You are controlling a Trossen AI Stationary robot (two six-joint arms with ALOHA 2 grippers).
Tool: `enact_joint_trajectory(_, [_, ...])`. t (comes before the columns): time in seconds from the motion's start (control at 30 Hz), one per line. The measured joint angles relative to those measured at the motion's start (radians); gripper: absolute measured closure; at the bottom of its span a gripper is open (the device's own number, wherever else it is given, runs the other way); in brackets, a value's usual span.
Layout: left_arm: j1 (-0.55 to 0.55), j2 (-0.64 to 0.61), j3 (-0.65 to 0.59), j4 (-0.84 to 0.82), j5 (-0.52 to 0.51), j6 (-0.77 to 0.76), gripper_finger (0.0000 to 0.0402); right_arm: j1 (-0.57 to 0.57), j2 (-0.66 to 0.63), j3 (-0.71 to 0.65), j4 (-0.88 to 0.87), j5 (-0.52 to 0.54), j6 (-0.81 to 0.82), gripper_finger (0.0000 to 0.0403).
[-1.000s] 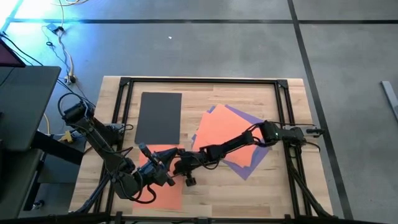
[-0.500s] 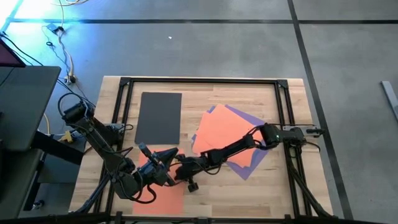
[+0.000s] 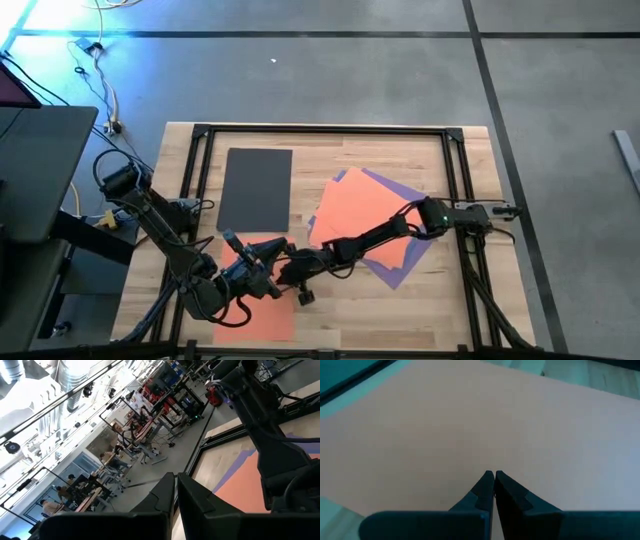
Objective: Organize paper
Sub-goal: Stack the right orange paper on top of the left orange paper
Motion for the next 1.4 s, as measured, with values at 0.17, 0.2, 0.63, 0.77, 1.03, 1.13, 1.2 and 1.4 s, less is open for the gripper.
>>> enact_joint_trajectory(0.17, [-0.006, 0.0, 0.0, 0.0, 0.0, 0.0, 0.0401, -0.001, -0.041, 0.002, -0.022, 0.022, 0.023, 0.0395])
enact_joint_trajectory(0.2, [-0.01, 0.0, 0.0, 0.0, 0.0, 0.001, 0.0401, -0.004, -0.063, 0.001, -0.068, 0.024, 0.02, 0.0389])
enact_joint_trajectory(0.63, [-0.111, -0.044, 0.0, 0.012, -0.001, -0.029, 0.0401, -0.036, -0.467, -0.037, -0.703, 0.286, -0.111, 0.0334])
enact_joint_trajectory(0.77, [-0.141, -0.046, 0.0, 0.01, 0.001, -0.045, 0.0401, -0.074, -0.645, -0.284, -0.71, 0.311, 0.012, 0.0334])
enact_joint_trajectory(1.03, [-0.127, -0.046, 0.0, -0.003, 0.001, -0.071, 0.0401, -0.089, -0.921, -0.92, -0.069, 0.215, 0.253, 0.0336])
enact_joint_trajectory(1.13, [-0.1, -0.046, 0.0, -0.003, 0.0, -0.074, 0.0401, -0.097, -0.895, -1.048, 0.185, 0.163, 0.286, 0.0336])
enact_joint_trajectory(1.2, [-0.084, -0.046, 0.0, -0.004, 0.0, -0.08, 0.0401, -0.101, -0.859, -1.092, 0.28, 0.249, 0.346, 0.0334])
enact_joint_trajectory(1.4, [-0.044, -0.046, -0.008, -0.01, -0.001, -0.099, 0.0401, -0.125, -0.723, -1.077, 0.325, 0.355, 0.362, 0.0269])
